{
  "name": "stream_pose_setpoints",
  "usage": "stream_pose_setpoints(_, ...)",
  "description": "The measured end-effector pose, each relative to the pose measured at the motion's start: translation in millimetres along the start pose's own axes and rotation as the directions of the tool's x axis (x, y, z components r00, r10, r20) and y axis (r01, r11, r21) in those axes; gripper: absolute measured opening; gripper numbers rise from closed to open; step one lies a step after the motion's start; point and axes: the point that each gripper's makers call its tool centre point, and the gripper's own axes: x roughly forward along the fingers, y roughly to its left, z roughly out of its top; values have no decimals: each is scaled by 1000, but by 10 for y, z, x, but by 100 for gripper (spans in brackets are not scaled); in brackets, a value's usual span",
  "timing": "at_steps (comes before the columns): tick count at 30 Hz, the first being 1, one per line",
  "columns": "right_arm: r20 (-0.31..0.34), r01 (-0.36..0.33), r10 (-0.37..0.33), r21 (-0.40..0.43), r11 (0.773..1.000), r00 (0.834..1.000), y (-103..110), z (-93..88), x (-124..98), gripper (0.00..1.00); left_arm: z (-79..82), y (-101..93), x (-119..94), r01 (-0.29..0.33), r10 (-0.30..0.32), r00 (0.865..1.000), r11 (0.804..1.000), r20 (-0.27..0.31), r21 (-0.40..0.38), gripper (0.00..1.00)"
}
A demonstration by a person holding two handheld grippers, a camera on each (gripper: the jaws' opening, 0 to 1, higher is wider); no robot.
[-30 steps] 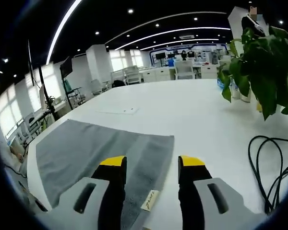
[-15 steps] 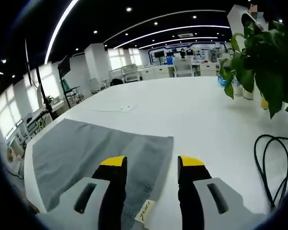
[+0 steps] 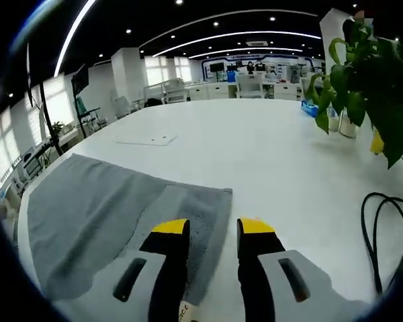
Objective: Fold the towel on the table until its edges align and the towel forms a compact rectangular stack.
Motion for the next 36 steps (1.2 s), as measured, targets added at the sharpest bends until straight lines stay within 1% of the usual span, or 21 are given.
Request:
stream_pose_setpoints(2,2,15,-15,-10,1000,1000,-40,19,37,21,-2,0,2,2,-2,1000,1000,1,-1,3)
stream_pose_setpoints(3,15,33,-33,-20,999,999,-83,57,64,17,2,-2,1,2,-2,1000,1000,2,15,3)
stream_pose_setpoints(5,22,33,-33,-31,999,999,-106,98,104,12,3,-7,0,3,-3,1000,999,1,34,3)
stream_pose_setpoints(6,28,37,-36,-38,999,999,-126,131,136,12,4,-6,0,3,-3,1000,999,0,36,3)
stream_pose_setpoints(9,27,34,-32,-40,999,999,-131,156,210,16,0,0,3,5,-5,1000,999,0,33,3)
stream_pose_setpoints(14,-45,16,-19,-85,996,999,-98,-15,294,16,2,-4,0,11,-11,1000,998,2,54,3)
stream_pose_setpoints(15,-11,5,-5,-75,997,1000,-80,26,293,15,4,-3,0,10,-10,1000,998,1,57,3)
stream_pose_setpoints(16,-23,12,-13,-73,997,1000,-106,9,271,14,4,-2,0,10,-10,1000,998,1,58,3)
stream_pose_setpoints(17,-23,-6,4,-92,996,1000,-84,14,266,13,4,-2,0,8,-9,1000,998,2,56,3)
stream_pose_setpoints(18,-22,-17,15,-95,995,1000,-68,16,270,10,4,-1,0,7,-7,1000,998,3,55,3)
stream_pose_setpoints(22,-11,-50,49,-71,996,999,-14,18,248,1,9,9,2,7,-7,1000,999,2,34,3)
stream_pose_setpoints(26,1,-41,41,-28,999,999,-32,32,233,0,15,30,2,11,-11,1000,1000,10,-28,2)
stream_pose_setpoints(28,9,-43,43,-12,999,999,-39,41,231,0,11,30,9,4,-4,1000,1000,10,-21,2)
stream_pose_setpoints(31,21,-68,67,49,996,998,-32,71,223,0,7,31,7,-2,2,1000,999,7,-35,2)
stream_pose_setpoints(34,33,-71,69,64,995,997,-58,118,199,0,25,34,-25,8,-8,1000,999,9,-48,2)
stream_pose_setpoints(36,48,-79,75,85,993,996,-52,153,178,0,72,44,-63,9,-8,1000,998,22,-63,2)
